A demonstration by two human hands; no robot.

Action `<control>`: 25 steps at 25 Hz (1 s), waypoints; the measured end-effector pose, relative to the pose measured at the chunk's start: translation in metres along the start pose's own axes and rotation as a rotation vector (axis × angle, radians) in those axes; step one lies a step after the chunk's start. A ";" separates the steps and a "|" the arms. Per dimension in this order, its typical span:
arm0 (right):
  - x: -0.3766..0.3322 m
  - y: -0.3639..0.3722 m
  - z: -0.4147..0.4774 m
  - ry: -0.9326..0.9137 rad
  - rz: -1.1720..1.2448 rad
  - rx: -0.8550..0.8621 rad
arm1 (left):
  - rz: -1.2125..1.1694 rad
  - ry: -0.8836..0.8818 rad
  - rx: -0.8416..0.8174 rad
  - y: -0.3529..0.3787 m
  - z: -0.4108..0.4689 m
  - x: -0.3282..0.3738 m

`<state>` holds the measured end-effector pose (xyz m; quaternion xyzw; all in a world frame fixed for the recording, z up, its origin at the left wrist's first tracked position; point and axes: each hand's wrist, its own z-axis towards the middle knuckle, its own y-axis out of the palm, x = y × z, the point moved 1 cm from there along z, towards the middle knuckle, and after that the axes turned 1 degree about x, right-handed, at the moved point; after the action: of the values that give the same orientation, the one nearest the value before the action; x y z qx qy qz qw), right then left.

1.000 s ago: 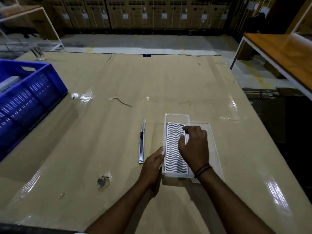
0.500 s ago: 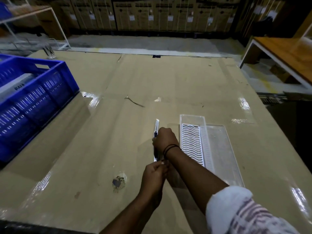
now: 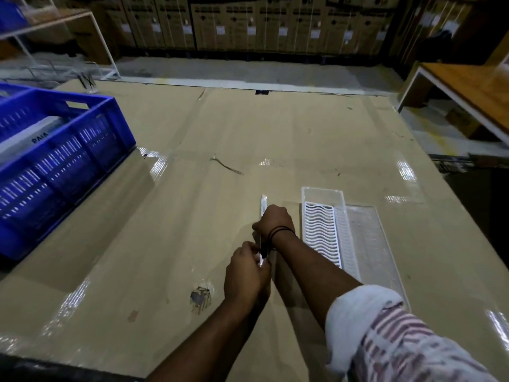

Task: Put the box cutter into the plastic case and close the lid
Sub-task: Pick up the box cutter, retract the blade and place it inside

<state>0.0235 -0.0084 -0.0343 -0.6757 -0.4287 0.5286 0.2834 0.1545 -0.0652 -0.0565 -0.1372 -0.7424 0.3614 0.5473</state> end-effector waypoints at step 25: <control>0.048 -0.032 -0.038 -0.104 0.968 0.025 | -0.561 -0.041 -0.221 -0.020 -0.001 0.004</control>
<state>0.0548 0.0518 -0.0192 -0.7668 -0.0722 0.6378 -0.0086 0.1575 -0.0764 -0.0398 0.0217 -0.7972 0.1158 0.5922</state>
